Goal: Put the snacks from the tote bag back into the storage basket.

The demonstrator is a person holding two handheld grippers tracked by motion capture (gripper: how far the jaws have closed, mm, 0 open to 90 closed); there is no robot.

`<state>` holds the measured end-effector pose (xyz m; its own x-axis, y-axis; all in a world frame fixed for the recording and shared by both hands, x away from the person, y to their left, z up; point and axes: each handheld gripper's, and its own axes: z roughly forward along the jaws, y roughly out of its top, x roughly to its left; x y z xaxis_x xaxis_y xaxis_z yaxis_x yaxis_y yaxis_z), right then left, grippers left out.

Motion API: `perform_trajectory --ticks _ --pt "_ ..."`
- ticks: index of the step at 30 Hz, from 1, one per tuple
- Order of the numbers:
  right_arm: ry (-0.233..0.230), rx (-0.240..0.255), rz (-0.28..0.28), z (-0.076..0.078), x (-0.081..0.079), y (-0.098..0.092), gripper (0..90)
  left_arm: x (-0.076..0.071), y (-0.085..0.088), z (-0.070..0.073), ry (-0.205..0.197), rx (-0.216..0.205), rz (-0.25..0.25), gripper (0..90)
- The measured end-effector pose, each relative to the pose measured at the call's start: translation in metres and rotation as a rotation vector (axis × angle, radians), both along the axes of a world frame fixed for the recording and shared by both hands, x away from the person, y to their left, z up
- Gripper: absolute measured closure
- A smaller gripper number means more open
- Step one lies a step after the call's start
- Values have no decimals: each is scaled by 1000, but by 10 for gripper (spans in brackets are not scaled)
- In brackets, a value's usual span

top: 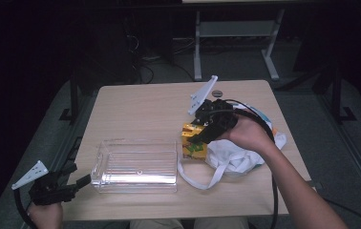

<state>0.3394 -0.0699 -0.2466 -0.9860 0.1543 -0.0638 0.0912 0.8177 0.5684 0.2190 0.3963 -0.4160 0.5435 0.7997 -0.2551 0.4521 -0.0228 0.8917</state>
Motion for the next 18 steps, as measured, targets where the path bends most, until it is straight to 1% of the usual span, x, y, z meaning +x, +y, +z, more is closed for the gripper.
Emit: perform_trajectory --ticks 3,5,8,9,12,13,18 --pt "-4 -5 9 1 -1 6 522 0 0 0 1 2 0 128" --pt "-3 0 19 1 -2 11 521 0 0 0 1 1 -1 128" --pt "-3 7 25 1 -2 15 521 0 0 0 3 0 -1 127" --pt "-10 7 34 2 -2 18 521 0 0 -1 3 0 -1 128" --pt "-8 4 37 2 -3 22 522 0 0 -1 3 1 -2 128" --pt "-9 -1 45 2 -5 27 521 0 0 0 2 1 -1 128" --pt "-9 -6 55 1 -7 36 521 0 1 0 0 0 0 128"
